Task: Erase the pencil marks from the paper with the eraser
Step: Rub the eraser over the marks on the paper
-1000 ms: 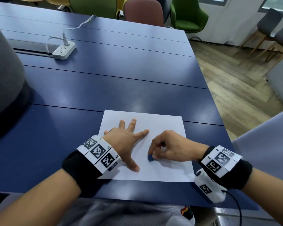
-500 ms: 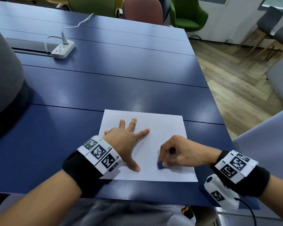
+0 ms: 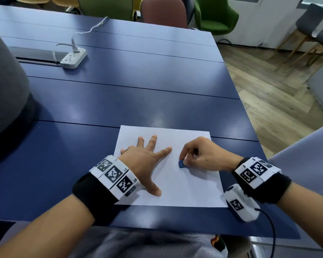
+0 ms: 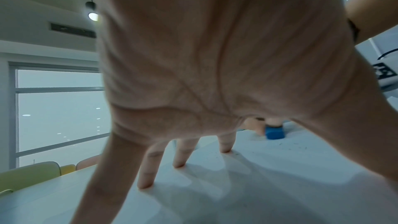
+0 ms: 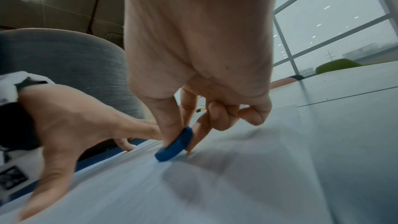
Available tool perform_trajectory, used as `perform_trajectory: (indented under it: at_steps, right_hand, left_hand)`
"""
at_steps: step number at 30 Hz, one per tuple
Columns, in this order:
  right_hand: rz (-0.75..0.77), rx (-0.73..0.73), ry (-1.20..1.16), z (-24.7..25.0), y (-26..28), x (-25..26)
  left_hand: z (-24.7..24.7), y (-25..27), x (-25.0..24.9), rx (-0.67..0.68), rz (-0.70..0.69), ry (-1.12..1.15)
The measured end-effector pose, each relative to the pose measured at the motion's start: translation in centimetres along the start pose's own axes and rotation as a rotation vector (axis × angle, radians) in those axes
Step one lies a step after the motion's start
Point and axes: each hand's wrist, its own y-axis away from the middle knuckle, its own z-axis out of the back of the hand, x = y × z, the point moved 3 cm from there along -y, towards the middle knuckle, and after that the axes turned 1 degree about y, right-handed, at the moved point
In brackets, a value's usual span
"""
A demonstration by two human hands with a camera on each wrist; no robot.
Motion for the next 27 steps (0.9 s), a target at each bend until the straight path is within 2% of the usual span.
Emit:
perform_trajectory:
  at_steps: [3, 5, 8, 9, 15, 19, 24, 25, 27]
  right_hand:
    - [-0.006, -0.081, -0.049, 0.1, -0.5, 0.0]
    - [0.003, -0.005, -0.055, -0.3, 0.5, -0.4]
    - [0.008, 0.192, 0.002, -0.7, 1.7, -0.3]
    - [0.002, 0.197, 0.016, -0.5, 1.4, -0.2]
    - [-0.068, -0.054, 0.0, 1.9, -4.2, -0.3]
    - [-0.067, -0.129, -0.04, 1.6, -3.6, 0.1]
    - [-0.033, 0.137, -0.009, -0.2, -0.2, -0.1]
    - [-0.034, 0.153, 0.01, -0.1, -0.5, -0.1]
    - [-0.043, 0.07, 0.038, 0.8, -1.9, -0.1]
  left_hand:
    - [0.0, -0.1, 0.0, -0.001, -0.003, -0.006]
    - [0.0, -0.2, 0.1, -0.001, -0.005, -0.003]
    - [0.0, -0.1, 0.1, 0.001, -0.005, 0.001]
    - [0.0, -0.1, 0.0, 0.0, -0.006, 0.002]
    - [-0.1, 0.0, 0.1, -0.008, 0.002, 0.012]
    - [-0.2, -0.1, 0.1, -0.008, 0.005, 0.029]
    - [-0.1, 0.0, -0.4, 0.003, -0.011, 0.023]
    - [0.0, 0.1, -0.3, 0.004, -0.008, 0.023]
    - [-0.1, 0.1, -0.3, 0.01, -0.004, 0.023]
